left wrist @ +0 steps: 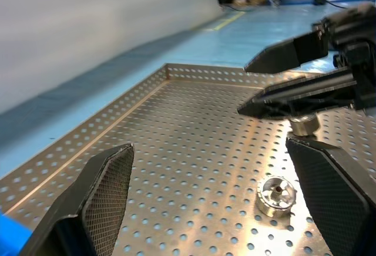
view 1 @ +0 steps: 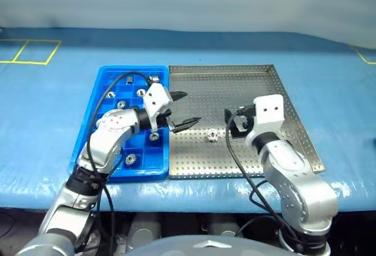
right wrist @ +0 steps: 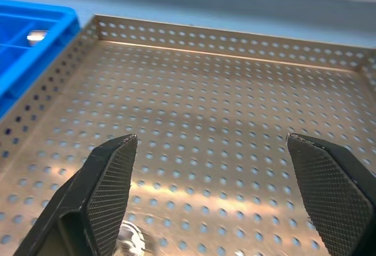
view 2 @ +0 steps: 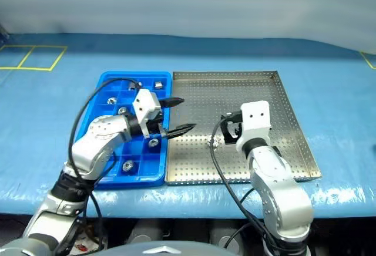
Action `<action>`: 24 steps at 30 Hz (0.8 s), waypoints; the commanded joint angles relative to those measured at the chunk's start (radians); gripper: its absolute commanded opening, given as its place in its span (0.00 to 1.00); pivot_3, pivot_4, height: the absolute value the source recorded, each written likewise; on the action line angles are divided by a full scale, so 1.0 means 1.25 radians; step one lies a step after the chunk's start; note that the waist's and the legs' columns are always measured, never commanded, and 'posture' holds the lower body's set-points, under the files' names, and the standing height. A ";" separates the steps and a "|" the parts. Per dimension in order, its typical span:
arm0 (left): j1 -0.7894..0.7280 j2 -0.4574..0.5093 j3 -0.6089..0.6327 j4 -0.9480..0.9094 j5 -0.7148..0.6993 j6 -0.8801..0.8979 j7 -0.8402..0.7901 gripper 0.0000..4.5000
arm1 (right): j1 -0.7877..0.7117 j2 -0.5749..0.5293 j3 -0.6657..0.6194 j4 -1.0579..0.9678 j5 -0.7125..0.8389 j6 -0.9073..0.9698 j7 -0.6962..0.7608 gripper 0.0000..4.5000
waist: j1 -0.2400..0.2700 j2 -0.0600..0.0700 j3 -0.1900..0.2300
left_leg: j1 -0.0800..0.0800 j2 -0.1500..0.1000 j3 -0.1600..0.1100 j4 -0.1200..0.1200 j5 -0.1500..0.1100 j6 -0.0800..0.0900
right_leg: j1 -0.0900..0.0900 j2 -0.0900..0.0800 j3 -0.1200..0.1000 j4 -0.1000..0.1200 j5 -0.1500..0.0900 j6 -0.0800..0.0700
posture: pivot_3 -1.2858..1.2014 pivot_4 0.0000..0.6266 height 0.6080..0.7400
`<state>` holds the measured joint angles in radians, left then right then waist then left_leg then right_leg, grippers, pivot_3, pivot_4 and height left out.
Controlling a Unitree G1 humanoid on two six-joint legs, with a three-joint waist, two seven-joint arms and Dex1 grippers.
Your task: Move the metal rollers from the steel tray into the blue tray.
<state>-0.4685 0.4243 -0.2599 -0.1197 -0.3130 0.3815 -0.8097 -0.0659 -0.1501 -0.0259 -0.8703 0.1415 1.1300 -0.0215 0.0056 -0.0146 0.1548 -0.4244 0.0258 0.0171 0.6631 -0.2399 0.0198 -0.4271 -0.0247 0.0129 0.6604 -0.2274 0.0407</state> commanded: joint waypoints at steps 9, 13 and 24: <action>-0.157 -0.088 -0.137 0.249 0.139 -0.079 -0.099 1.00 | 0.086 0.018 -0.083 -0.129 -0.027 0.029 -0.021 0.95 | -0.032 0.000 0.000 | 0.001 0.000 0.001 0.001 0.000 0.001 | 0.000 0.000 0.002 0.001 0.000 0.003 | 0.49 0.24 1.00; -0.195 -0.117 -0.167 0.329 0.183 -0.092 -0.119 1.00 | 0.098 0.023 -0.085 -0.140 -0.030 0.030 -0.026 0.95 | -0.035 0.000 0.000 | 0.001 0.000 0.002 0.001 0.000 0.001 | 0.000 0.000 0.003 0.001 0.000 0.003 | 0.48 0.24 1.00; -0.230 -0.192 -0.195 0.476 0.252 -0.113 -0.150 1.00 | 0.108 0.030 -0.072 -0.141 -0.039 0.024 -0.029 0.95 | -0.038 0.000 0.000 | 0.001 0.000 0.002 0.002 0.000 0.001 | 0.000 0.000 0.004 0.001 0.000 0.004 | 0.48 0.24 1.00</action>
<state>-0.7319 0.1973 -0.4960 0.4738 -0.0084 0.2565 -0.9857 0.0740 -0.1113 -0.1147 -0.9993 0.0981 1.1676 -0.0523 -0.0416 -0.0142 0.1544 -0.4234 0.0253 0.0200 0.6660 -0.2403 0.0215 -0.4270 -0.0244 0.0177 0.6616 -0.2271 0.0459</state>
